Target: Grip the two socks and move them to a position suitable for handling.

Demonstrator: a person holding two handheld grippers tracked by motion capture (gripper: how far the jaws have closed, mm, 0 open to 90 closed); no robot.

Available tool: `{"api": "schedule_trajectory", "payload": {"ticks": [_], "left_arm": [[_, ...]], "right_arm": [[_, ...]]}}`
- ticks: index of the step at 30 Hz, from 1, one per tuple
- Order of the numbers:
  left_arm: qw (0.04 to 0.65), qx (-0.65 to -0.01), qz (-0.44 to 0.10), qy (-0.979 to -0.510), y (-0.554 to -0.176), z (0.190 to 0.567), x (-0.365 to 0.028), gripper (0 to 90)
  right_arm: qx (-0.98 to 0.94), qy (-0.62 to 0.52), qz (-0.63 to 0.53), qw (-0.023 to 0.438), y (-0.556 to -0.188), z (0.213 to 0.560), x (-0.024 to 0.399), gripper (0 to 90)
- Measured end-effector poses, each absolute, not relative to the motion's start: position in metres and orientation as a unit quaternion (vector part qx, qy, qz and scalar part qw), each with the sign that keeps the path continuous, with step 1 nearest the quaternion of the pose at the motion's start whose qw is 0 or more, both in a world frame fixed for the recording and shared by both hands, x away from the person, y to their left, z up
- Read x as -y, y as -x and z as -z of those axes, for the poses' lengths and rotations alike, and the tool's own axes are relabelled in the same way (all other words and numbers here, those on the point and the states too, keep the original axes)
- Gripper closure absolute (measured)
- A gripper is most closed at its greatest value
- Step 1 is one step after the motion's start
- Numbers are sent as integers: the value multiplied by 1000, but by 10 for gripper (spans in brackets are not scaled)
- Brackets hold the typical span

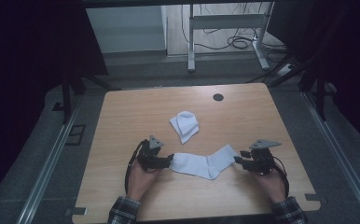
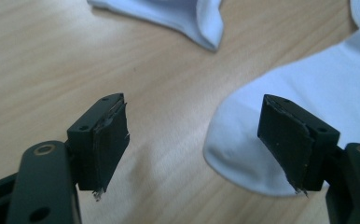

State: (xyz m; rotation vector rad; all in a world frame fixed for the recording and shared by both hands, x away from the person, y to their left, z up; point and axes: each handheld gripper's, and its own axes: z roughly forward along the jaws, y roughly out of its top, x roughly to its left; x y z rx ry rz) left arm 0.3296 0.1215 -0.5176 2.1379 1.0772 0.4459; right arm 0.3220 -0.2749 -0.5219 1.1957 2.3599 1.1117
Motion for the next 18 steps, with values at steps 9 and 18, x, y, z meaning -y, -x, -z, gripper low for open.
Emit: {"api": "schedule_trajectory", "payload": {"ticks": [9, 18], "left_arm": [[353, -398, -171, -829, -347, 506, -108, 308], [355, -390, -163, -834, -360, 505, -95, 357]], "right_arm": [[-805, -431, -379, 149, -318, 526, 295, 526], [-806, -436, -369, 156, -315, 532, 305, 495]]}}
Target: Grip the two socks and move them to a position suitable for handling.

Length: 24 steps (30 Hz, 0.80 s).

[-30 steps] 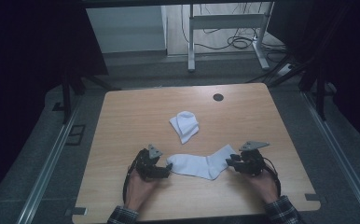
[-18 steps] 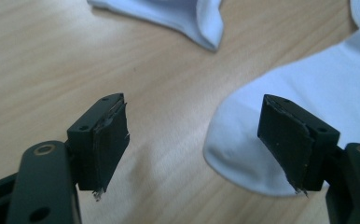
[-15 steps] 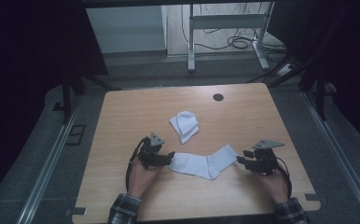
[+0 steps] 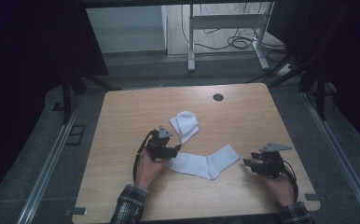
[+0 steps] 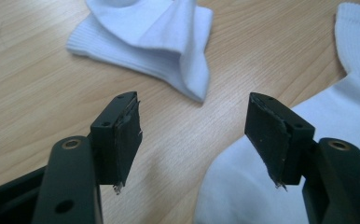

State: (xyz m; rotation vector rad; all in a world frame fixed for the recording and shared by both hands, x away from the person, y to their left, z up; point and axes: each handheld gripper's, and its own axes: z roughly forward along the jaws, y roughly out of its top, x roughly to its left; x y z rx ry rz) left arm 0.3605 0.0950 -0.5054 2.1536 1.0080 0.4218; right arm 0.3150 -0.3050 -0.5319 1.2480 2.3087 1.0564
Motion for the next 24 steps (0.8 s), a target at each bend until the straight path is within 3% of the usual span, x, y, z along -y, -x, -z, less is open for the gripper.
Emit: {"api": "schedule_trajectory", "payload": {"ticks": [8, 16, 24], "left_arm": [[352, -388, -162, -836, -374, 507, -85, 379], [352, -394, -160, -834, -394, 503, -81, 448], [364, -398, -152, -828, -413, 490, -80, 543]], "right_arm": [[-803, -439, -371, 157, -312, 536, 312, 477], [-799, -430, -392, 149, -310, 539, 317, 413], [-800, -430, -393, 146, -311, 539, 317, 408]]}}
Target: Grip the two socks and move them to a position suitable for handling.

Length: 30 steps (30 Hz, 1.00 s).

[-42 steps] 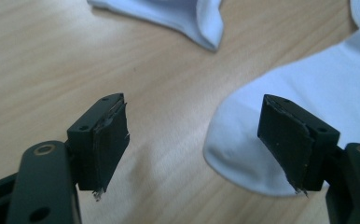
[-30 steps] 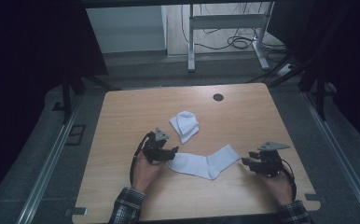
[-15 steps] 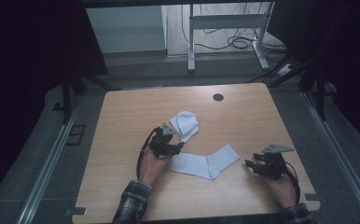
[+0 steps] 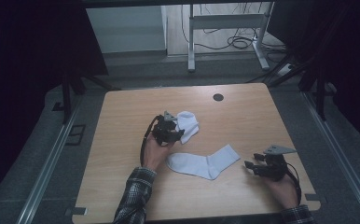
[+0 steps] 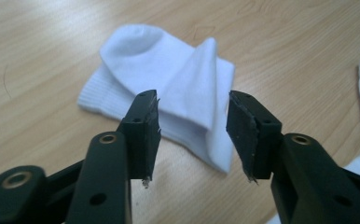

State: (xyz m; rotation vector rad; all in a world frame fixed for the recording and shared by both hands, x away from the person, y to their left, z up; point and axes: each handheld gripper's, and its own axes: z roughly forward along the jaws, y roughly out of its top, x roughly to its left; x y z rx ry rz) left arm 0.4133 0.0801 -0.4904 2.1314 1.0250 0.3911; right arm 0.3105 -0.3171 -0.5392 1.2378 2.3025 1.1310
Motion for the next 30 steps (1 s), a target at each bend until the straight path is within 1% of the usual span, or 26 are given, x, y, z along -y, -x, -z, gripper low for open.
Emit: {"api": "schedule_trajectory", "payload": {"ticks": [3, 8, 11, 12, 15, 17, 18, 19, 20, 21, 24, 28, 30], "left_arm": [[362, -396, -152, -830, -418, 487, -75, 556], [362, -399, -139, -831, -424, 493, -65, 518], [352, -398, -138, -836, -425, 498, -61, 529], [339, -400, -142, -839, -427, 503, -58, 547], [329, -406, -140, -841, -429, 510, -55, 597], [322, -405, -139, -844, -430, 513, -54, 672], [318, -405, -141, -846, -430, 514, -54, 743], [318, -405, -141, -846, -430, 514, -54, 786], [319, -405, -141, -845, -430, 514, -54, 786], [321, -403, -144, -845, -429, 511, -55, 858], [325, -395, -149, -846, -425, 504, -54, 863], [336, -369, -157, -853, -413, 491, -49, 862], [339, -354, -148, -859, -406, 489, -44, 859]], "right_arm": [[-799, -430, -395, 145, -311, 539, 317, 408], [-800, -429, -393, 147, -310, 539, 317, 408], [-801, -428, -391, 150, -310, 539, 316, 408], [-801, -428, -391, 150, -310, 539, 316, 408], [-801, -428, -390, 150, -310, 539, 316, 408], [-801, -428, -390, 151, -310, 539, 316, 408], [-801, -428, -390, 151, -310, 539, 316, 408], [-801, -428, -390, 151, -310, 539, 316, 408], [-801, -428, -390, 151, -310, 539, 316, 408], [-801, -428, -391, 150, -310, 539, 316, 408], [-801, -428, -391, 150, -310, 539, 316, 408], [-801, -428, -390, 150, -310, 539, 316, 408], [-801, -428, -390, 151, -310, 539, 316, 408]]}}
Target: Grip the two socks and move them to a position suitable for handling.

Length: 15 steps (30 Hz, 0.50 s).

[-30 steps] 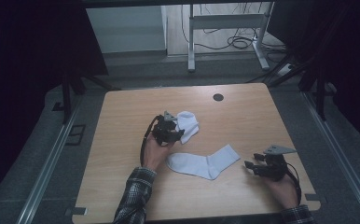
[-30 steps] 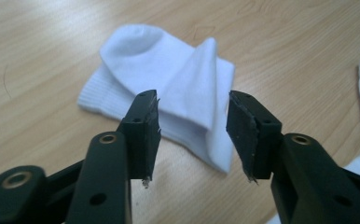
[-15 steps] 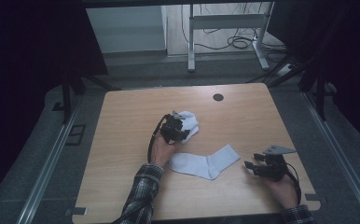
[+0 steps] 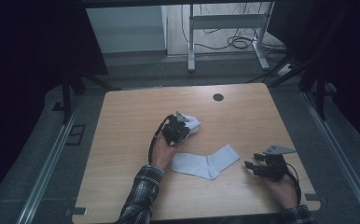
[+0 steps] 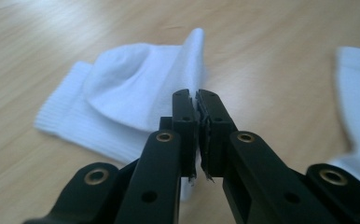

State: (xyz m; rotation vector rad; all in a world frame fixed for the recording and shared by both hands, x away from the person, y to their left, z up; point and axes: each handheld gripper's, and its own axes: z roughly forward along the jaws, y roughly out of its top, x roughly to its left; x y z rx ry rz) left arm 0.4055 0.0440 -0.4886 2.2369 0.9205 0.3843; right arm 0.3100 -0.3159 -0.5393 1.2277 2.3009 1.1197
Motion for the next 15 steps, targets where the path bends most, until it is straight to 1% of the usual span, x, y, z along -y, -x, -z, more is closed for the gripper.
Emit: {"api": "schedule_trajectory", "payload": {"ticks": [1, 2, 3, 5, 7, 9, 11, 12, 15], "left_arm": [[339, -354, -148, -859, -406, 489, -44, 858], [337, -341, -131, -868, -398, 491, -38, 854], [337, -341, -131, -868, -398, 491, -38, 849], [321, -324, -101, -884, -389, 504, -27, 823], [313, -312, -84, -893, -386, 512, -23, 745], [316, -315, -96, -890, -387, 513, -23, 651], [340, -330, -95, -875, -393, 506, -30, 579], [348, -338, -96, -869, -397, 502, -34, 556], [353, -359, -116, -856, -409, 492, -44, 529]], "right_arm": [[-801, -428, -390, 151, -310, 539, 316, 408], [-801, -427, -391, 151, -310, 539, 316, 408], [-801, -427, -390, 151, -310, 539, 316, 408], [-802, -427, -390, 152, -310, 539, 316, 408], [-801, -427, -390, 151, -310, 539, 316, 408], [-801, -427, -390, 151, -310, 539, 316, 408], [-802, -427, -390, 152, -310, 539, 316, 408], [-802, -427, -390, 152, -310, 539, 316, 408], [-802, -427, -390, 151, -310, 539, 316, 408]]}}
